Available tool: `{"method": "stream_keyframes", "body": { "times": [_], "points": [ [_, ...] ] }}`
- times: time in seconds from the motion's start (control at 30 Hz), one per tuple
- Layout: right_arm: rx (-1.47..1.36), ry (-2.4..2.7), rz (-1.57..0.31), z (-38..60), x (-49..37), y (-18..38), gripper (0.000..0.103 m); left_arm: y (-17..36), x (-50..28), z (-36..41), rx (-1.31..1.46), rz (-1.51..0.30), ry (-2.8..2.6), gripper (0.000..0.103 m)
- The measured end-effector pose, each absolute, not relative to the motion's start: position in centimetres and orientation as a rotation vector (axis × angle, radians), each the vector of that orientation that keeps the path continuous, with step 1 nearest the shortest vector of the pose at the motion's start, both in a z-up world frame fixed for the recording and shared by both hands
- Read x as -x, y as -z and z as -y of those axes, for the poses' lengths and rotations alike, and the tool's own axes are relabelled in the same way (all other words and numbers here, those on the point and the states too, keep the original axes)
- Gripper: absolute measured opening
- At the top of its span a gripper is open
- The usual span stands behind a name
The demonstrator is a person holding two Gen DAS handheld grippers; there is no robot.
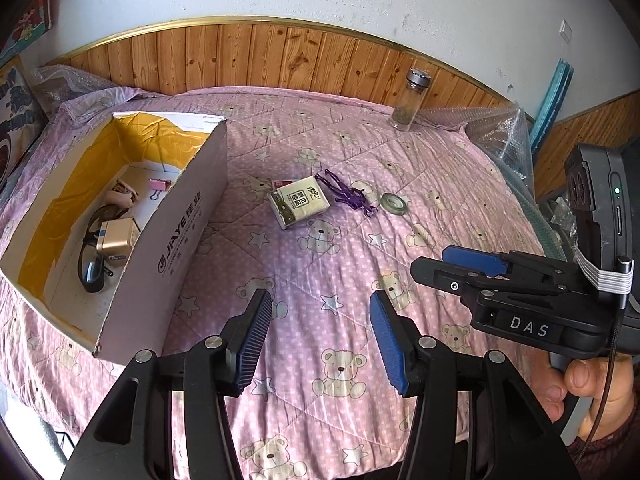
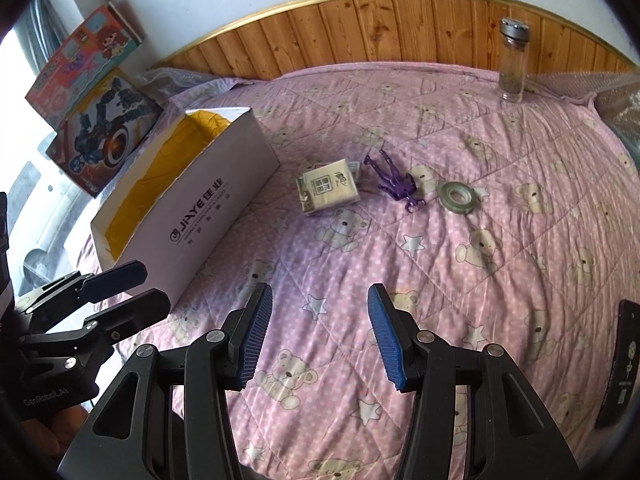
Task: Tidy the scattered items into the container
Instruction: 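Withdraw both open tools from the box toward the remaining items, then reach the left tool toward the tissue pack while the right tool approaches the tape roll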
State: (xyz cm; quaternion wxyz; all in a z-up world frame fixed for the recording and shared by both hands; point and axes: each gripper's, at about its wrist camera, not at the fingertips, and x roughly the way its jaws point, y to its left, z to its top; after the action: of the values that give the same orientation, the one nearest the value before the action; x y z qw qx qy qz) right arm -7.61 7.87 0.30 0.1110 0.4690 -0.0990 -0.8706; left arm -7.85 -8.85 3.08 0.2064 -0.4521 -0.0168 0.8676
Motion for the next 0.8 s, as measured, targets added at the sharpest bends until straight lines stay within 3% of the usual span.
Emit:
{"method": "stream_keyframes", "body": {
  "times": [0.47,0.8],
  "points": [
    [-1.447,2.591,0.446,-14.5,13.2,2.6,0.053,-0.3,15.2,5.3,1.346,0.075,-2.363,0.059],
    [-1.541,2.62,0.39,-17.6,19.2,5.6,0.053,3.8,22.5,3.2,1.458,0.139,-2.367,0.063]
  ]
}}
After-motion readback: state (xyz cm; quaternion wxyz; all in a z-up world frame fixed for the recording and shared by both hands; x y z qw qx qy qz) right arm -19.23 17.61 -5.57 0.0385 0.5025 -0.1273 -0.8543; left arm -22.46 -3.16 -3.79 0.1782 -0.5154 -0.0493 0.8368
